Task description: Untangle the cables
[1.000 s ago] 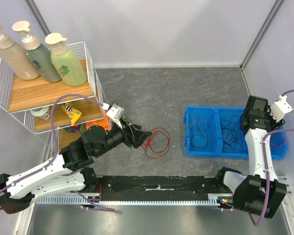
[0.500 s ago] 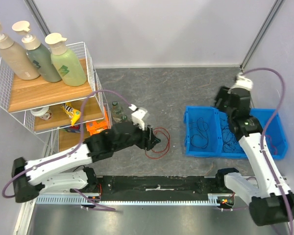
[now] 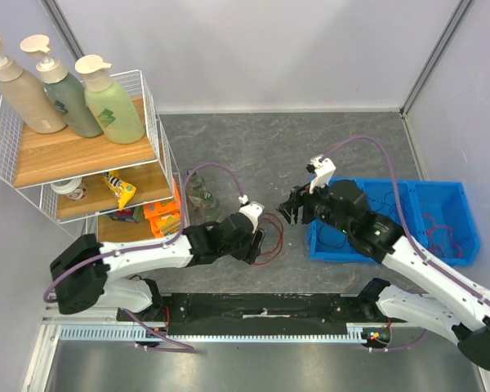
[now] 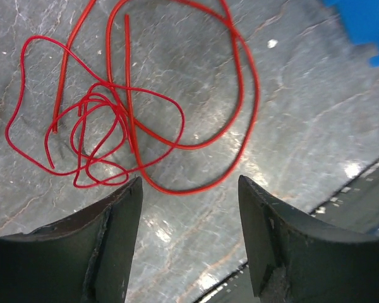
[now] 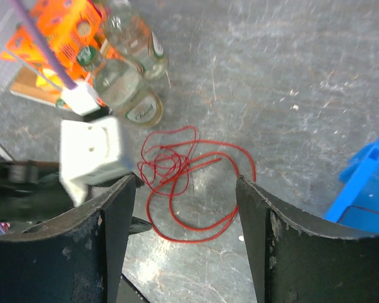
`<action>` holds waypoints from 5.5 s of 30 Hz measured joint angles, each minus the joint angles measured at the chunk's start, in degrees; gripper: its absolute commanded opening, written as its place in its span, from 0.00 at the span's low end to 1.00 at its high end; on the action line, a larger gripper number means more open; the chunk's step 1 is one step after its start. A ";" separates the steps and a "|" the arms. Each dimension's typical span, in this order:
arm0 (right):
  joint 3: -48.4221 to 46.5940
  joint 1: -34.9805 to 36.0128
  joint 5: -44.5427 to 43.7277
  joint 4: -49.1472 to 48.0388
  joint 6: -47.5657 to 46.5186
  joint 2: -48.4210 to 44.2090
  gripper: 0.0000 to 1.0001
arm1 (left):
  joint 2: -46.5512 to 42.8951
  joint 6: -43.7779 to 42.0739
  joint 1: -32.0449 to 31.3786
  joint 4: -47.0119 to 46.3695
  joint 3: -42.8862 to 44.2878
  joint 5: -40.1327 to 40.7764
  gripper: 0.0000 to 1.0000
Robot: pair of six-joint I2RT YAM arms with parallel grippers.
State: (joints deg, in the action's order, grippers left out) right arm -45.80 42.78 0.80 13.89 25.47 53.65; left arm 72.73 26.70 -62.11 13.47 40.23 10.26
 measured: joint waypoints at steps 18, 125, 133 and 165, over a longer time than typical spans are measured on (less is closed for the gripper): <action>2.84 0.00 -7.06 -0.79 -0.02 -9.81 0.73 | 2.89 -6.71 0.00 -1.22 3.78 6.95 0.64; 9.51 6.58 -4.07 -12.94 0.17 -9.03 0.89 | -30.80 -3.61 0.63 -5.42 18.51 -19.15 0.02; 13.53 6.95 4.50 -25.92 11.69 -10.54 0.69 | -29.29 0.52 0.63 -3.17 17.22 0.22 0.02; 0.39 12.68 7.23 -15.15 7.34 4.28 0.58 | -20.06 3.06 0.63 -11.96 15.21 14.60 0.02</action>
State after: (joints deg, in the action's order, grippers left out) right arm -45.41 55.46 8.03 -1.26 32.82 57.93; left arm 52.66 29.76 -61.47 1.52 55.44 24.86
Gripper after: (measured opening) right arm 0.592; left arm 0.029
